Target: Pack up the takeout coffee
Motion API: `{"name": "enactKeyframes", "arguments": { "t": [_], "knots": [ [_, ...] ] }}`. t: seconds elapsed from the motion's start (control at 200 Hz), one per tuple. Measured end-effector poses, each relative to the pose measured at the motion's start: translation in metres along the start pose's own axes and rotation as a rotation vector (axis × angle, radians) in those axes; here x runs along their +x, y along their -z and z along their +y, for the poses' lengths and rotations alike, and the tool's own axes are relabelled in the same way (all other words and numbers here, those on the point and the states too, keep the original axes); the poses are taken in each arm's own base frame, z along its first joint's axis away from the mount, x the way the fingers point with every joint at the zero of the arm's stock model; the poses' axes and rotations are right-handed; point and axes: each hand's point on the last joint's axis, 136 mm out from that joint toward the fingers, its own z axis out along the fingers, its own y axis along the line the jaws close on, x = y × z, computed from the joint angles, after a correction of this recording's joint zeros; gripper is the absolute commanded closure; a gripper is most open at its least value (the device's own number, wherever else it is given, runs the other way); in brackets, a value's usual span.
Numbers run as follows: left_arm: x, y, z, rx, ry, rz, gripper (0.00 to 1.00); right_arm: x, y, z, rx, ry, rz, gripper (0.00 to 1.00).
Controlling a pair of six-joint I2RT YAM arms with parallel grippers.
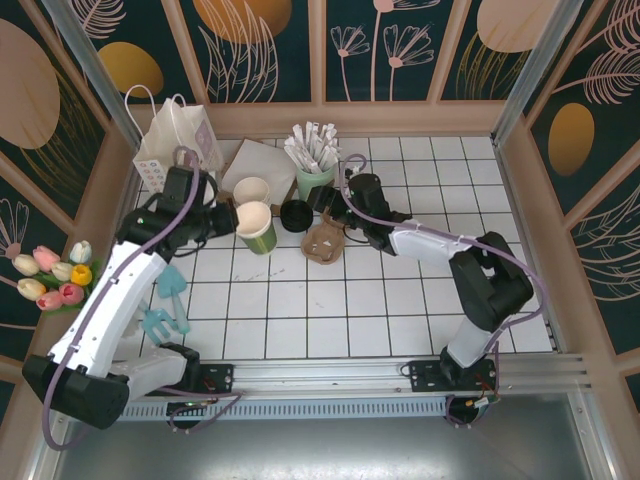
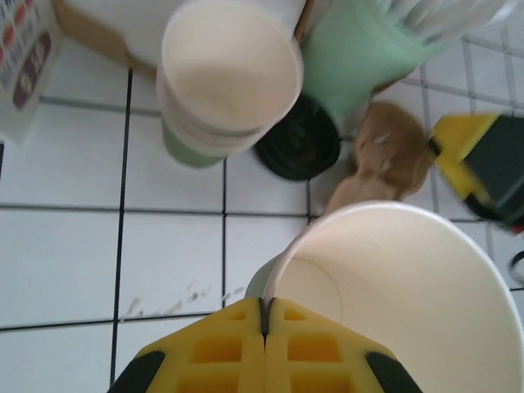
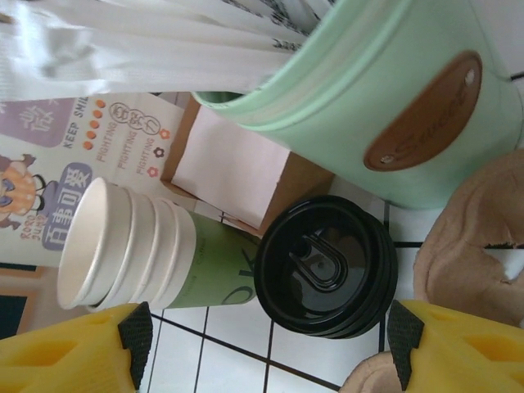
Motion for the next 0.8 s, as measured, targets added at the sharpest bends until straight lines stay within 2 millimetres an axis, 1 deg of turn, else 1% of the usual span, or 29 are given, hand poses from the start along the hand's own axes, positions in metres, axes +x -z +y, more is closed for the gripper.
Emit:
{"name": "enactKeyframes", "arguments": {
  "t": [0.125,0.185,0.255,0.34,0.44,0.56,0.746,0.801],
  "knots": [
    [0.033,-0.028,0.019,-0.012,0.047,0.027,1.00,0.011,-0.012,0.001,0.010,0.003,0.026,0.30],
    [0.046,-0.039,0.023,-0.017,0.059,0.038,1.00,0.017,-0.017,0.003,0.009,0.008,0.041,0.30],
    [0.055,-0.049,0.025,-0.025,0.053,0.041,1.00,0.025,-0.022,0.005,0.008,0.010,0.056,0.30],
    [0.056,-0.055,0.020,-0.020,0.035,0.021,1.00,0.034,-0.024,0.005,0.013,-0.002,0.074,0.29],
    [0.053,-0.061,0.013,-0.020,0.010,-0.006,1.00,0.039,-0.027,0.002,0.031,-0.025,0.077,0.29],
    [0.058,-0.073,0.009,-0.043,-0.030,-0.002,1.00,0.044,-0.033,-0.004,0.050,-0.044,0.086,0.29],
    [0.067,-0.087,0.014,-0.086,-0.064,0.017,1.00,0.048,-0.045,-0.011,0.072,-0.060,0.103,0.28],
    [0.069,-0.090,0.016,-0.093,-0.069,0.022,0.98,0.049,-0.048,-0.013,0.080,-0.062,0.109,0.28]
  ]
}}
